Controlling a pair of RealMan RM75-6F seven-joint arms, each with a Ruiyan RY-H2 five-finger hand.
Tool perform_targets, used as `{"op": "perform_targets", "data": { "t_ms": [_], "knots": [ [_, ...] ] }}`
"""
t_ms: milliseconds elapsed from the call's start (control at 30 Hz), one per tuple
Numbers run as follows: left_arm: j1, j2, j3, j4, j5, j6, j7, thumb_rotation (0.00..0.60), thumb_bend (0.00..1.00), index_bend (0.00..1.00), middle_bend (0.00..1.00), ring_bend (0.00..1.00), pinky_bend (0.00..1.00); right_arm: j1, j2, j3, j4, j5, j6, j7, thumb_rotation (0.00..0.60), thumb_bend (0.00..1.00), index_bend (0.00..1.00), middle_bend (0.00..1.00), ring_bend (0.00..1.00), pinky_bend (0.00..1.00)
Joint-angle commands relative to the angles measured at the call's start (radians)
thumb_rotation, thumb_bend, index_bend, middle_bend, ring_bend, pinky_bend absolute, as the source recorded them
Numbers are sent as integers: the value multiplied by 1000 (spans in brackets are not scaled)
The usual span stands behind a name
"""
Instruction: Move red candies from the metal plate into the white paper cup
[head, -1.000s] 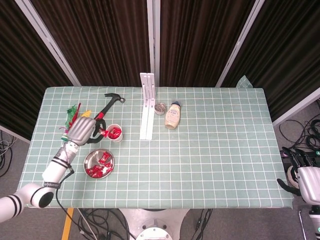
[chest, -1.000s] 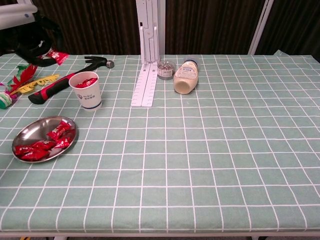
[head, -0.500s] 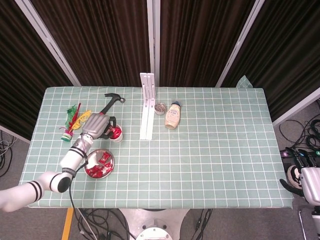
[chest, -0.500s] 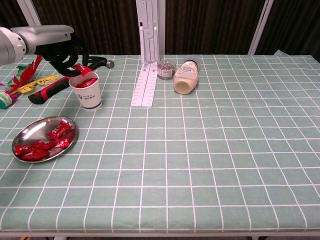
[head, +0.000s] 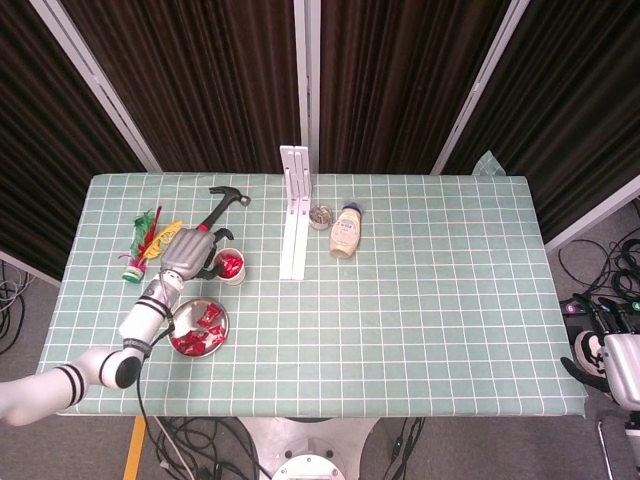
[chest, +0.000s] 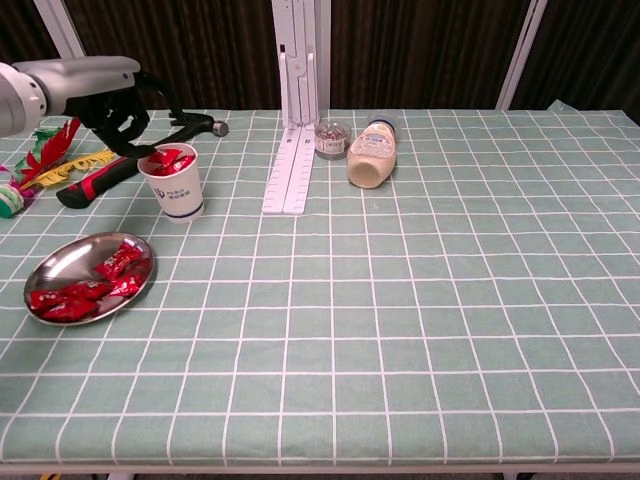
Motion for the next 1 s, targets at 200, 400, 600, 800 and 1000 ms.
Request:
{"op": "perform_targets", "data": {
  "t_ms": [200, 400, 600, 800, 1000],
  "knots": [
    [160, 116, 53, -125, 75, 212, -39, 600, 354, 336, 839, 836, 1000, 3, -2, -1, 3, -4, -3, 3, 600, 82, 118, 244, 135, 432],
    [321, 179, 108, -180, 111, 421, -45, 600, 279, 341, 574, 463, 482, 5, -10, 0, 19, -11, 0, 8, 600, 84, 118, 234, 125, 358],
    [492, 219, 166, -204, 173, 648, -51, 600, 228, 311, 311, 193, 229, 15, -31, 4, 45, -23, 0, 11, 600, 91, 104, 183, 14, 80],
    [617, 246, 225, -257, 232, 778, -38, 600, 210, 306, 295, 185, 223, 13, -52, 4, 69, -21, 7, 21, 600, 101, 84, 124, 0, 0],
    [691, 266, 266, -327, 279, 831, -5, 600, 210, 306, 295, 185, 223, 5, -62, 1, 90, -35, 28, 51, 600, 101, 78, 121, 0, 0]
  ]
}}
